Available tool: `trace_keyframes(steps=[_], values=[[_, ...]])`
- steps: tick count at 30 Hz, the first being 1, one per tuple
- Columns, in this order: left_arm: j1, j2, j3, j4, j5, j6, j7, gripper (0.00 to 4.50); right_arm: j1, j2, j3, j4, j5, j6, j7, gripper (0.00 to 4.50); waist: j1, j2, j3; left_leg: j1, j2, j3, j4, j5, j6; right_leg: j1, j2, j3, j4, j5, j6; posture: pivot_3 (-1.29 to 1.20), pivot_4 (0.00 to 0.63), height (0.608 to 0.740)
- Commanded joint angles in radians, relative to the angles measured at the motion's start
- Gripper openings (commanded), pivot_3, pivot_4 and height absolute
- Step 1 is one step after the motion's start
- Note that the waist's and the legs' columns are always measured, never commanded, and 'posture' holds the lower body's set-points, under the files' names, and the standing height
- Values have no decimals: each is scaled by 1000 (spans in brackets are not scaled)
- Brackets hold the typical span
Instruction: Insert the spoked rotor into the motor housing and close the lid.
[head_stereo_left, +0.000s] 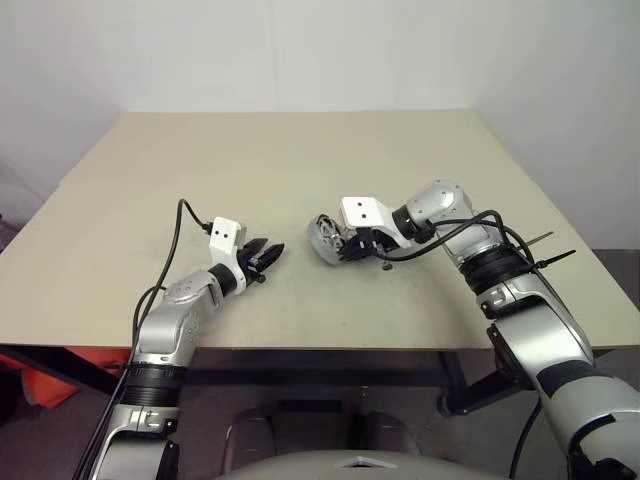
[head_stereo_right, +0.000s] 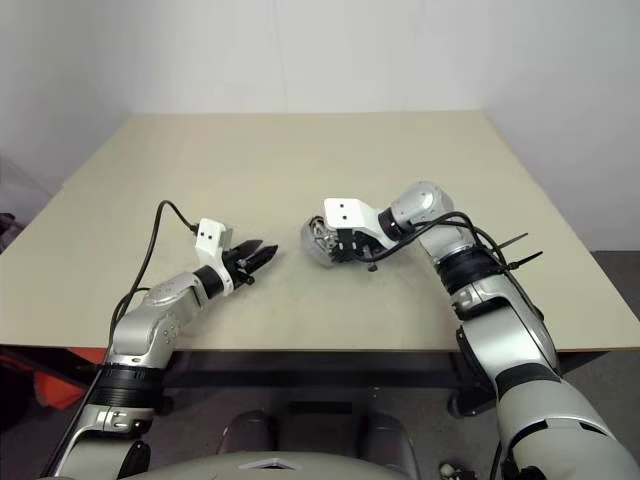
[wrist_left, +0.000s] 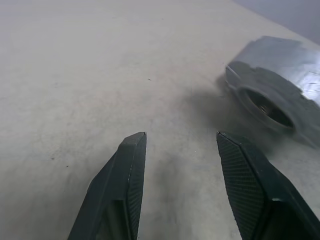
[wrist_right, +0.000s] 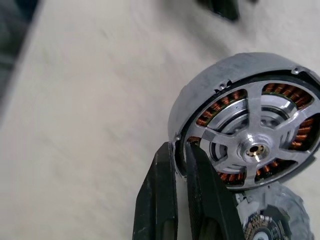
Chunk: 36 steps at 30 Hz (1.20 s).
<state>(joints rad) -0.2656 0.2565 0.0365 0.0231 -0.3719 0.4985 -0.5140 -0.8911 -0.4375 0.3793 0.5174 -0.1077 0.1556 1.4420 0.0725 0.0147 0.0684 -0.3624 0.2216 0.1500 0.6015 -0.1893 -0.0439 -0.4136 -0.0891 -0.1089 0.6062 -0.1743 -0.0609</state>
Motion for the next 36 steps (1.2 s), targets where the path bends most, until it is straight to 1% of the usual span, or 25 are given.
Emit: trace_keyframes(steps=[1, 4, 11, 20, 22, 23, 24, 30, 33, 36], values=[[-5, 6, 15, -35, -1, -16, 5, 2371, -22, 37, -39, -87, 45, 147, -56, 5, 0, 0, 0, 1, 0, 0, 0, 0, 0, 0, 0, 0, 0, 0, 0, 0, 0, 740], [0, 11, 19, -38, -2, -16, 5, 2371, -12, 58, -26, -101, 41, 204, -90, 5, 2, 0, 0, 2, 0, 0, 0, 0, -1, 0, 0, 0, 0, 0, 0, 0, 0, 740], [15, 25, 40, -45, -5, -21, 10, 2371, 13, 76, 21, -99, 27, 193, -115, 5, 9, 0, 0, 1, 0, 0, -1, 0, -1, 0, 0, 0, 0, 0, 0, 0, 0, 740], [25, 23, 51, -55, -6, -19, 21, 2371, 3, 136, 40, -9, 7, 223, -200, 5, 9, 0, 0, 1, 0, 0, -1, 1, -1, 0, -1, 0, 0, 0, 0, 0, 0, 740], [28, 21, 51, -60, -7, -17, 23, 2371, -10, 147, 34, 9, 9, 231, -219, 700, 10, 0, 0, 1, 0, 0, -1, 1, -1, 0, -1, 0, 0, 0, 0, 0, 0, 740], [30, 21, 51, -62, -7, -17, 23, 2371, -14, 150, 32, 15, 8, 232, -228, 905, 11, 0, 0, 1, 0, 0, -1, 1, -1, 0, -1, 1, 0, 0, 0, 0, 0, 740], [31, 21, 51, -64, -8, -16, 24, 2371, -18, 150, 31, 16, 9, 228, -232, 1307, 11, 0, 0, 1, 0, 0, -1, 1, -1, 0, -1, 1, 0, 0, 0, 0, 0, 740], [28, 20, 51, -60, -8, -16, 23, 2371, -32, 141, 16, -6, 30, 233, -236, 3370, 10, 0, 0, 3, 0, 0, -1, 1, -2, 1, 0, 0, 0, 0, 0, 0, 0, 740], [24, 20, 49, -57, -8, -16, 21, 2371, -43, 140, -19, -45, 64, 272, -239, 4463, 10, 0, 0, 3, 0, 0, -1, 1, -2, 1, -1, 1, 0, 0, 0, 0, 0, 740], [18, 18, 45, -56, -11, -13, 16, 2371, -48, 157, -86, -68, 114, 329, -285, 4463, 10, 0, 0, 3, 0, 0, -1, 1, -2, 1, 0, 1, 0, 0, 0, 0, 0, 740]])
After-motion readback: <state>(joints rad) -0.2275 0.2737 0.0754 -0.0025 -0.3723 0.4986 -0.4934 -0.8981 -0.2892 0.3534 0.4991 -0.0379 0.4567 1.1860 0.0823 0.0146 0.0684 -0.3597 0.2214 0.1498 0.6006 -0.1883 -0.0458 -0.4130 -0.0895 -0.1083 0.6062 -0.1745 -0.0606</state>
